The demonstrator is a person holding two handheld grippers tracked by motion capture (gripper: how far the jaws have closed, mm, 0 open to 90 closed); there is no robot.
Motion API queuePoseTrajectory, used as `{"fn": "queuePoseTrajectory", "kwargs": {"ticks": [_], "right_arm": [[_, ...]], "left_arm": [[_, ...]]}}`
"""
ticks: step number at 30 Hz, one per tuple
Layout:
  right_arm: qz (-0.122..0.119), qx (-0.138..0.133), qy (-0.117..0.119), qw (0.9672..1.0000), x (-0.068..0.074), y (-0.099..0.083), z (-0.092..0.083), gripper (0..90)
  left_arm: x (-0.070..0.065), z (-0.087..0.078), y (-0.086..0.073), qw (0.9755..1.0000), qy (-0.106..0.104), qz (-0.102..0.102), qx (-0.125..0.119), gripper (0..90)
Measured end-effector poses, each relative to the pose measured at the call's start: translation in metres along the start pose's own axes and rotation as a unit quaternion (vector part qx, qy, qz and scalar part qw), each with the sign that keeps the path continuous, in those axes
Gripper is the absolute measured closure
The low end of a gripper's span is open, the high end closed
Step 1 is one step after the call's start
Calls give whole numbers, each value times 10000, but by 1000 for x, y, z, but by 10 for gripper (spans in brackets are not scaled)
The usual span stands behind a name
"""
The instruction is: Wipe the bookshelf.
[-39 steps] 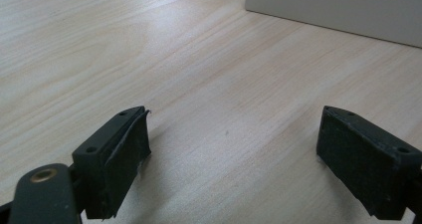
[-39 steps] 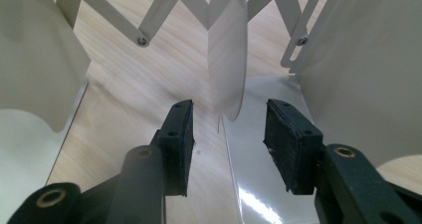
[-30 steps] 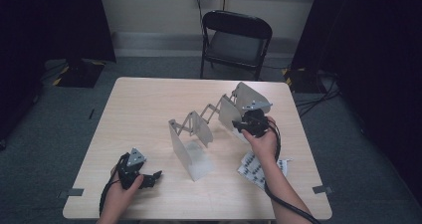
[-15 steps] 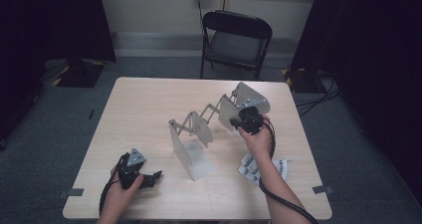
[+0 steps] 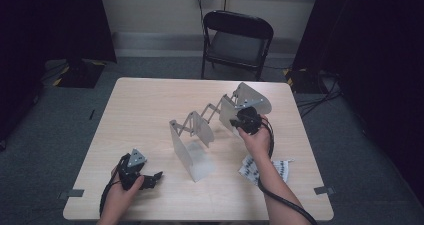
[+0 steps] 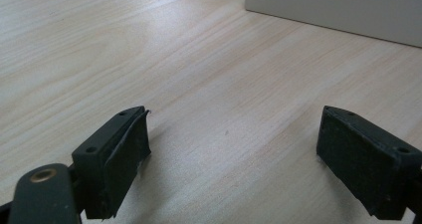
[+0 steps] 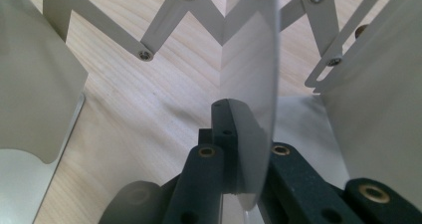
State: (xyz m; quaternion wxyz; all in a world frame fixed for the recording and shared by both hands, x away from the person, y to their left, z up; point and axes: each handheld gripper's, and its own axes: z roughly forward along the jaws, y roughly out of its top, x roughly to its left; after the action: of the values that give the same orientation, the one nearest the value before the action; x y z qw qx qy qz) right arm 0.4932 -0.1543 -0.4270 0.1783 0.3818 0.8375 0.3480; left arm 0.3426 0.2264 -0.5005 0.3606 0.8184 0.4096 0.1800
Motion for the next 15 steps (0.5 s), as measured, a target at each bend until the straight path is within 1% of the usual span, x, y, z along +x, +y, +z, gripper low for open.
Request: {"fn": "queuePoseTrajectory", "kwargs": {"ticks": [7, 15], "right_arm": [[-104, -144, -3, 9998, 0, -1, -4, 900], [-72, -240, 12, 9997, -1, -2, -7, 900]], "left_arm": [[0, 0, 0, 10000, -5, -3, 3, 127], [0, 0, 0, 10000, 42, -29, 20, 116]]}}
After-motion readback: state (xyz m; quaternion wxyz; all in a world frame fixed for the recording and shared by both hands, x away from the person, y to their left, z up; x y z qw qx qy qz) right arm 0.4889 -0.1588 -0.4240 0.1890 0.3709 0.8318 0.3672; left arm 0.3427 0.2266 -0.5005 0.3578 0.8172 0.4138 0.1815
